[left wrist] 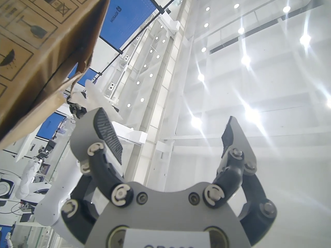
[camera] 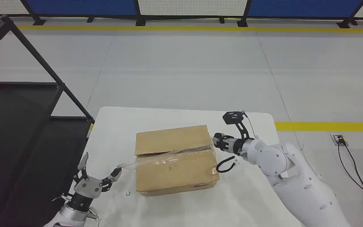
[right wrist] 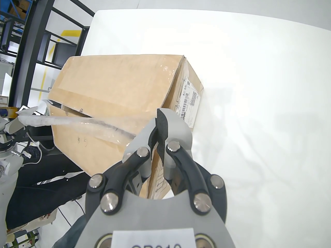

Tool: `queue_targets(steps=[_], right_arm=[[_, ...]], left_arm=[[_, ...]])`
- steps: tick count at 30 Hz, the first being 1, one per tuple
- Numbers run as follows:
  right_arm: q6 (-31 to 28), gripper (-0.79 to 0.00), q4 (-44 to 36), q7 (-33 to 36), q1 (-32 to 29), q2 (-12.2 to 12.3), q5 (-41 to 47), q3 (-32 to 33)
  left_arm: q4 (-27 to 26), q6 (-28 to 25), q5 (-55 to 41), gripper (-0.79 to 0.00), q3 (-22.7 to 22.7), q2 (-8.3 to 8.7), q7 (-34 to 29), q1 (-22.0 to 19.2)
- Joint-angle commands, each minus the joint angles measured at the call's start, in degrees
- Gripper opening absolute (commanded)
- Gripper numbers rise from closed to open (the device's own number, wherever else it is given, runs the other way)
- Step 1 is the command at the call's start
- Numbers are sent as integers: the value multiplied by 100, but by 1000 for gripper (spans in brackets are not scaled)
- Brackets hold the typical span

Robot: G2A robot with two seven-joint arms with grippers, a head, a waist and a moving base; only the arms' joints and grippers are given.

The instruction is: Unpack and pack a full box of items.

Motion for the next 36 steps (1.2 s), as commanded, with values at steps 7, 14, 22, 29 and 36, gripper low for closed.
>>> queue_targets(steps=[7, 14, 22, 29, 36], right_arm=[[-23, -785, -33, 32, -66, -14, 42, 63], [-270, -785, -337, -124, -334, 19, 131, 283], [-188, -785, -392, -42, -391, 10, 113, 320], [-150, -785, -290, -4, -279, -31, 105, 253], [-163, -785, -252, 31, -207, -63, 95, 214]], left_arm=[[-1, -6, -128, 0, -165, 3, 126, -42], [-75, -173, 77, 0, -104, 0, -15, -73], [102, -1304, 2590, 0, 169, 79, -1131, 91], [379, -1743, 3840, 0, 427, 97, -852, 53], [625, -2286, 4166, 0, 562, 58, -56, -254]])
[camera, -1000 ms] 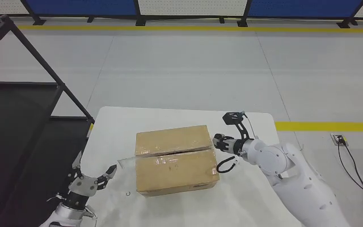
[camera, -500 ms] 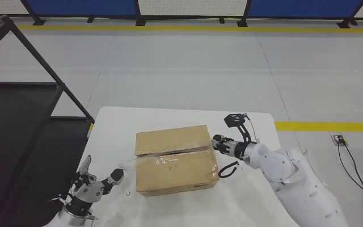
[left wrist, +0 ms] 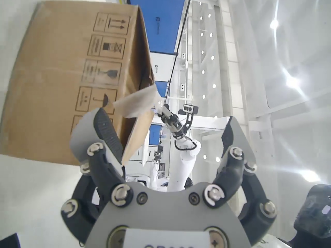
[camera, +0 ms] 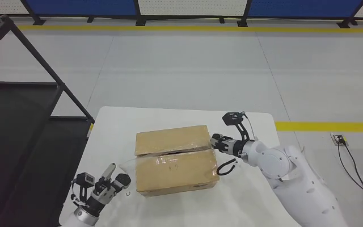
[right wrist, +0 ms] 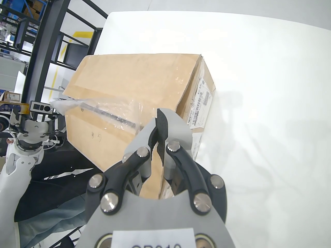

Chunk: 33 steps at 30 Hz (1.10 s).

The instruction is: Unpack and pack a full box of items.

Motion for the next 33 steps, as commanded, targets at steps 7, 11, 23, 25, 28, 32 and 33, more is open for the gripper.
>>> queue_targets(steps=[7, 11, 23, 25, 28, 32, 33], right_arm=[[-147, -785, -120, 34, -43, -14, 80, 27], [-311, -785, -250, 46, -143, 3, 150, 127], [-431, -785, -766, -72, -502, 54, 169, 435], [-556, -785, -894, -120, -592, 64, 231, 501], [-604, -785, -971, -154, -675, 79, 214, 587], [-636, -785, -1009, -303, -700, 74, 156, 608], [-647, -785, -1003, -303, -698, 73, 148, 604]], left_arm=[[65, -640, -489, 0, 190, -74, 508, -305], [80, -754, -736, 0, 161, -88, 574, -396], [110, -637, -1079, 0, 82, -92, 458, -494], [98, -588, -1190, 0, -18, -82, 389, -456], [132, -578, -1265, 0, -127, -75, 389, -446], [189, -510, -1256, 0, -141, -68, 276, -438], [199, -496, -1263, 0, -127, -69, 252, -440]])
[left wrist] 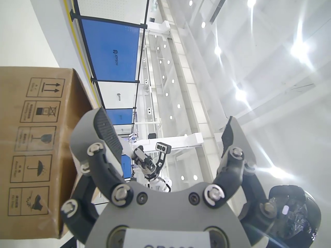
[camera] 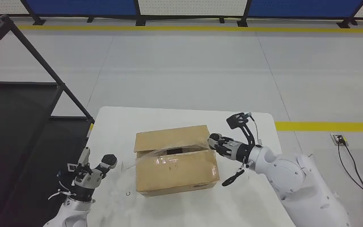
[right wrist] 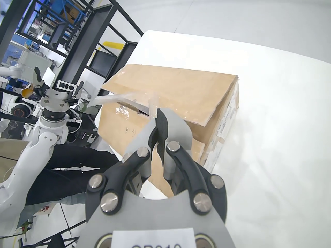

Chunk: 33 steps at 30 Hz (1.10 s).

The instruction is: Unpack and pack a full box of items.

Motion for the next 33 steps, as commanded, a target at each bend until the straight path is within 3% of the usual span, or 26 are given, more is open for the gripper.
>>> queue_targets(steps=[1, 22, 29, 33], right_arm=[[-17, -785, 17, -5, 11, -4, -6, -6], [-1609, -785, -716, -418, -480, 39, 754, 381], [-1519, -785, -884, -493, -350, 9, 877, 284], [-1233, -785, -938, -503, -106, -31, 872, 136]], left_arm=[[10, 51, -16, 0, 57, -2, -84, 0], [165, 145, 286, 0, 134, 32, -445, -125], [230, 63, 187, 0, 138, 36, -594, -154], [372, -624, 242, 0, -25, 28, -502, -117]])
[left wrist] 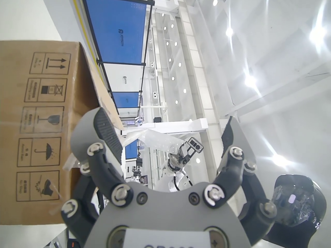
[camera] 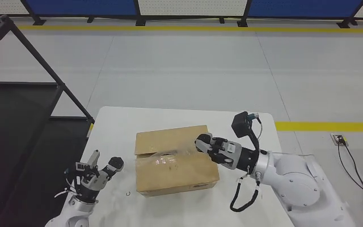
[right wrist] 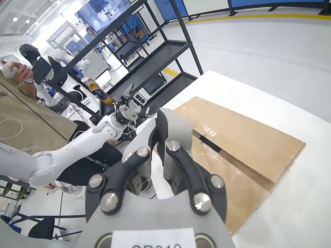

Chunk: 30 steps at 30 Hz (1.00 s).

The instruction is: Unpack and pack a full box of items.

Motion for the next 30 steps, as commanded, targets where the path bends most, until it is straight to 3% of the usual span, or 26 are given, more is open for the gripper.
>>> queue_targets(steps=[1, 4, 6, 12, 16, 19, 20, 23, 25, 27, 28, 30], right_arm=[[153, -785, 1, 14, 129, -20, 12, -73], [265, -785, 52, 50, 291, -45, 66, -152], [300, -785, 102, 76, 370, -56, 108, -179], [253, -785, 266, 87, 483, -82, 247, -230], [258, -785, 335, 82, 504, -94, 260, -266], [293, -785, 331, 73, 479, -95, 253, -254], [291, -785, 322, 70, 464, -94, 252, -241], [306, -785, 303, 64, 415, -90, 249, -202], [311, -785, 291, 61, 388, -88, 240, -184], [313, -785, 295, 59, 367, -86, 233, -163], [310, -785, 302, 56, 361, -86, 241, -153], [290, -785, 336, 57, 353, -85, 253, -133]], left_arm=[[105, -509, 312, 0, -81, -1, 86, 42], [231, -1230, 706, 0, -147, 1, 1, 146], [409, -1821, 1472, 0, -244, 15, 30, 193], [1066, -3017, 4062, 0, -94, -49, 967, -130], [1435, -2852, 4604, 0, 403, -172, 1755, -417], [1583, -2589, 4526, 0, 638, -212, 1905, -556], [1608, -2533, 4520, -132, 665, -211, 1882, -586], [1653, -2409, 4333, -385, 750, -204, 1717, -619], [1641, -2364, 4159, -505, 762, -191, 1590, -615], [1612, -2343, 3975, -717, 755, -175, 1460, -594], [1593, -2335, 3865, -785, 749, -167, 1401, -574], [1545, -2304, 3701, -785, 716, -148, 1281, -532]])
